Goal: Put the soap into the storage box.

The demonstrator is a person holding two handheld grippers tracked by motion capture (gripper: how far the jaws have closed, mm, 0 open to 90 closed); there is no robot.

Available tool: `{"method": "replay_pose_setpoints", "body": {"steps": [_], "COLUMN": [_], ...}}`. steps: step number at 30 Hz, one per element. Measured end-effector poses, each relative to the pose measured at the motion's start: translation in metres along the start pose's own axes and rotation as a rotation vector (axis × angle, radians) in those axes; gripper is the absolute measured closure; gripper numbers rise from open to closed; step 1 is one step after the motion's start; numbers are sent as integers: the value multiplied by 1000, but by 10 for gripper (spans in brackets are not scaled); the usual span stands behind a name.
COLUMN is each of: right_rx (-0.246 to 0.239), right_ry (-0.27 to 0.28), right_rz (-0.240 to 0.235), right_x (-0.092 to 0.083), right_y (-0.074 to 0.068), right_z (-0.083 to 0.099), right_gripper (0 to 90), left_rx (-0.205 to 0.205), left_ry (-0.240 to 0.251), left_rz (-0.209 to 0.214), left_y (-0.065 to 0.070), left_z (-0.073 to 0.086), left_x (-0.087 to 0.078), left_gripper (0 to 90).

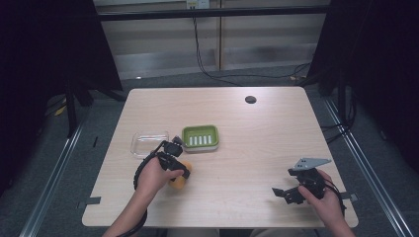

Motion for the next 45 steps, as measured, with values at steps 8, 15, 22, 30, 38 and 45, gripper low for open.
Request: {"method": "replay_pose_setpoints", "body": {"steps": [8, 15, 22, 30, 38, 45], "right_rx": [4, 7, -1, 5, 2, 7], "right_ry": [-2, -9, -5, -8, -4, 4], "right_rz": [0, 3, 3, 6, 5, 6], "right_x": [0, 0, 0, 0, -1, -2], "right_y": [0, 0, 0, 0, 0, 2], "right_z": [0, 1, 0, 1, 1, 0], "right_gripper": [33, 34, 34, 35, 35, 35], "left_rx": [18, 34, 57, 69, 126, 234], "left_ry": [-19, -37, -66, -91, -103, -112], "left_rz": [5, -6, -53, -94, -72, -28], "left_y": [3, 4, 7, 10, 10, 11], "left_z": [1, 1, 0, 0, 1, 3], "left_x": [-1, -1, 1, 3, 2, -1], "left_gripper": [463, 474, 472, 479, 492, 494]}}
Point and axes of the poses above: each handheld gripper's, and its own axes: x roughly forward along the jaws, z roughly out of its underside, y roughly to its right, the point moved 8 cm from there along x, roughly forward along the jaws, and after that the axes turned 8 degrees about x, right-handed, at the moved point
